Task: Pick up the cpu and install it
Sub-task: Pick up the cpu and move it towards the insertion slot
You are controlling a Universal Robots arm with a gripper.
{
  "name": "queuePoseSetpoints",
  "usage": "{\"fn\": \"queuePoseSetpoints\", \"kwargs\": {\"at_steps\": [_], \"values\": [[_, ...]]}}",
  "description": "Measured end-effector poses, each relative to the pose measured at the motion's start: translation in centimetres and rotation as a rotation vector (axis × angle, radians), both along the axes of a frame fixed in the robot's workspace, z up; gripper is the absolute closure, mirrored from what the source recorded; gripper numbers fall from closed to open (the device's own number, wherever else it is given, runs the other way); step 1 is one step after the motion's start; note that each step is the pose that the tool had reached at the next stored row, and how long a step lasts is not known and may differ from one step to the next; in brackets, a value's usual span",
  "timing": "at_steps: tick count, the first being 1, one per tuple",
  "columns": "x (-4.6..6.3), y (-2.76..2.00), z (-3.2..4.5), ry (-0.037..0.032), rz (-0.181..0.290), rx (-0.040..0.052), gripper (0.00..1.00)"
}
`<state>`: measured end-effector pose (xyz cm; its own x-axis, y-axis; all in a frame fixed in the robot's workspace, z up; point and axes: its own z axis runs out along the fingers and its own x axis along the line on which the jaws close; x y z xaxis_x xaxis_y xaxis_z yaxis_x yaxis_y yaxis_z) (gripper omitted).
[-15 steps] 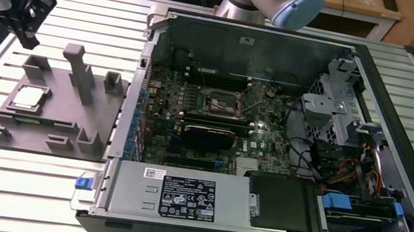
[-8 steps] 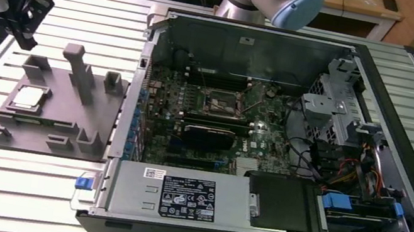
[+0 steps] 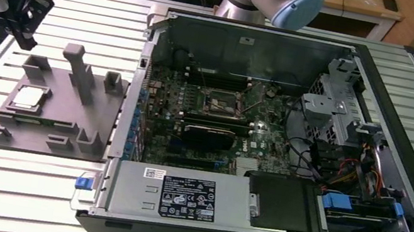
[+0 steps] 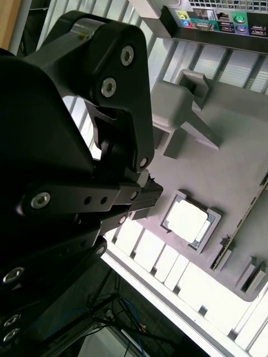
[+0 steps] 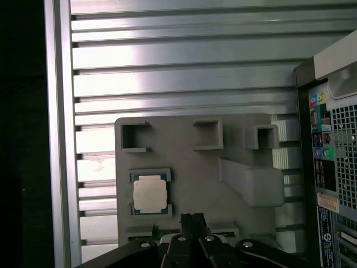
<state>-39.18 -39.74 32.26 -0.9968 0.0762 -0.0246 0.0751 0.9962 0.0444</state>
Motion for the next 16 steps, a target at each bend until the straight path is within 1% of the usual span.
{"fn": "queuePoseSetpoints", "kwargs": {"at_steps": [2, 7, 12, 16], "values": [[0.0, 0.02, -0.02, -0.0001, 0.000, 0.0000, 0.89], [-0.1, 0.33, -0.27, 0.0000, 0.000, 0.0000, 0.89], [-0.1, 0.75, -1.02, 0.0000, 0.000, 0.0000, 0.89], [-0.3, 0.85, -1.75, 0.0000, 0.000, 0.0000, 0.89]]}}
